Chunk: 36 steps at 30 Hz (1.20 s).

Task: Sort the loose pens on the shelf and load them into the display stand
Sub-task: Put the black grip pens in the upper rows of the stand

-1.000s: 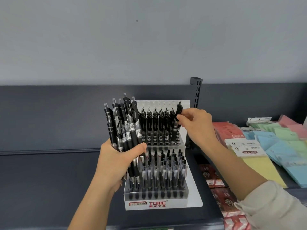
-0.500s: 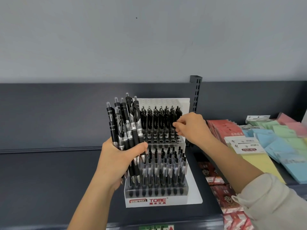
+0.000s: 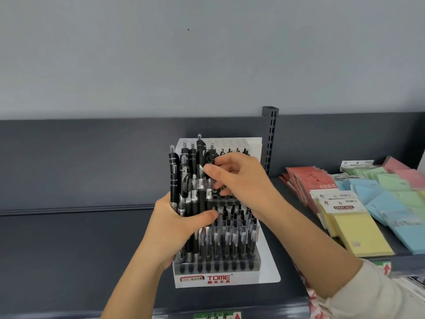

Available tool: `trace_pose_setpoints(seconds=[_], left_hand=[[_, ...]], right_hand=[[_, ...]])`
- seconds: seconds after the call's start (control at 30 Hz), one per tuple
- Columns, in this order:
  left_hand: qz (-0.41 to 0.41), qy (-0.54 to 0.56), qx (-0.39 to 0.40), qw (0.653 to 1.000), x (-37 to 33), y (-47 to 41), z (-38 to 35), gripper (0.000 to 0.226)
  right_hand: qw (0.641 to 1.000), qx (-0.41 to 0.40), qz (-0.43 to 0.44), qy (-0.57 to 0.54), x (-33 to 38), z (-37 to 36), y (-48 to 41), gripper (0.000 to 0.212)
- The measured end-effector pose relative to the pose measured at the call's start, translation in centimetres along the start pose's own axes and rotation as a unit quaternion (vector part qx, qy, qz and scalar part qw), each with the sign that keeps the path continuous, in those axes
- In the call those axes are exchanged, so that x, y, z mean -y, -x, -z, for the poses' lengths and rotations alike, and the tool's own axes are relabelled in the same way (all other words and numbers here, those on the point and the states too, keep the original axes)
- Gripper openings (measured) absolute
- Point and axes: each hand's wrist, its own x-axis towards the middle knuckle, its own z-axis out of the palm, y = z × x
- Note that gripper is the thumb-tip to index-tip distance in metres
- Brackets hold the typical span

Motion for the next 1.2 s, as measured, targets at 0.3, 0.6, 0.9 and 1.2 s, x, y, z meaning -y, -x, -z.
trace_pose_setpoints(seconds=[0.3, 0.6, 0.9, 1.2], left_hand=[[0.006, -0.015, 0.007, 1.000, 0.1, 0.6, -0.1, 0.030], [0.022, -0.003, -0.054, 0.998, 0.6, 0.1, 1.3, 0.034], [0.035, -0.003, -0.073, 0.997, 0.8, 0.3, 1.5, 0.030], [0.038, -0.004, -0.079, 0.996, 0.7, 0.2, 1.3, 0.032]], right_hand=[[0.992, -0.026, -0.059, -0.106, -0.7, 1.3, 0.4, 0.018], [0.972, -0.230, -0.004, -0.038, -2.3, 7.0, -2.3, 0.008], [0.965, -0.218, 0.087, 0.120, -4.1, 6.1, -3.4, 0.010], [0.954, -0.144, 0.043, 0.259, -5.8, 5.0, -3.7, 0.029]])
